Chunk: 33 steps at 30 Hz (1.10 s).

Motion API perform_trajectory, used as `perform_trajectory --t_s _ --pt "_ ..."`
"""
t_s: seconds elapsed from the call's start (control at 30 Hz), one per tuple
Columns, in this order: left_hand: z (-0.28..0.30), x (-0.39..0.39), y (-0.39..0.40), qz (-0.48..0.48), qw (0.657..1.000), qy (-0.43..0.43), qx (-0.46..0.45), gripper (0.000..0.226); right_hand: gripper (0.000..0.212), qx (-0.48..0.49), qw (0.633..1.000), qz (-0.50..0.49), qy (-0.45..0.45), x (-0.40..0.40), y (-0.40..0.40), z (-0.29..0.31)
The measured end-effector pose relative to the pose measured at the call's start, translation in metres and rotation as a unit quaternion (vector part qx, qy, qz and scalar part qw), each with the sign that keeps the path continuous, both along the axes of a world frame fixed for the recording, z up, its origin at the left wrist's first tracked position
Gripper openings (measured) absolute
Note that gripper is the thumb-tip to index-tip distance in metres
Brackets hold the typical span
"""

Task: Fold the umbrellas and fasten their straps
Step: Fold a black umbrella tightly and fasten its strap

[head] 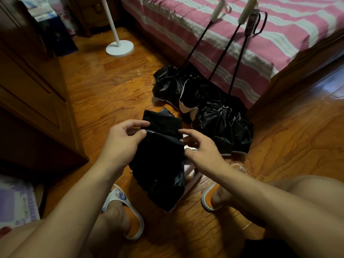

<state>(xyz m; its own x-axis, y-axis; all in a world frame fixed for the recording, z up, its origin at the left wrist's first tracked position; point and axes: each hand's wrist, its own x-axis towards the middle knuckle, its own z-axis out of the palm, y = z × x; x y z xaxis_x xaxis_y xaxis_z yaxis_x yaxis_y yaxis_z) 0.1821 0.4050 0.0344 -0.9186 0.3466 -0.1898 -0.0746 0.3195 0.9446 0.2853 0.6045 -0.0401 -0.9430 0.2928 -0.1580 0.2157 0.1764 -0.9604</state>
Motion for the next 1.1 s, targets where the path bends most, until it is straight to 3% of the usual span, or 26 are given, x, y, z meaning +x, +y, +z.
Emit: perform_trajectory --t_s 0.1,0.23,0.37,0.47,0.77,1.1 --pt "-0.0017 -0.0011 0.0002 0.005 1.000 -0.005 0.001 0.027 0.058 0.017 1.000 0.000 -0.013 -0.0021 0.0033 -0.0064" --pt "-0.0024 -0.0016 0.0005 0.014 1.000 -0.008 0.009 0.026 0.050 0.126 0.991 0.015 -0.049 0.0004 0.0031 -0.0110" --pt "-0.0036 -0.0046 -0.0005 0.018 1.000 -0.017 0.008 0.025 0.054 0.088 0.996 0.007 0.004 0.0034 -0.0007 -0.0111" --pt "-0.0045 -0.0061 -0.0007 0.016 1.000 -0.024 0.008 0.027 0.050 0.123 0.991 -0.024 0.040 0.0041 0.0007 -0.0092" --pt "-0.0052 -0.0059 -0.0002 0.010 1.000 -0.024 0.004 0.026 0.045 0.096 0.995 -0.021 0.025 0.0005 0.0004 -0.0092" --pt "-0.0049 -0.0053 -0.0011 0.009 1.000 -0.022 0.011 0.026 0.061 0.135 0.991 -0.018 0.003 0.0041 -0.0017 -0.0106"
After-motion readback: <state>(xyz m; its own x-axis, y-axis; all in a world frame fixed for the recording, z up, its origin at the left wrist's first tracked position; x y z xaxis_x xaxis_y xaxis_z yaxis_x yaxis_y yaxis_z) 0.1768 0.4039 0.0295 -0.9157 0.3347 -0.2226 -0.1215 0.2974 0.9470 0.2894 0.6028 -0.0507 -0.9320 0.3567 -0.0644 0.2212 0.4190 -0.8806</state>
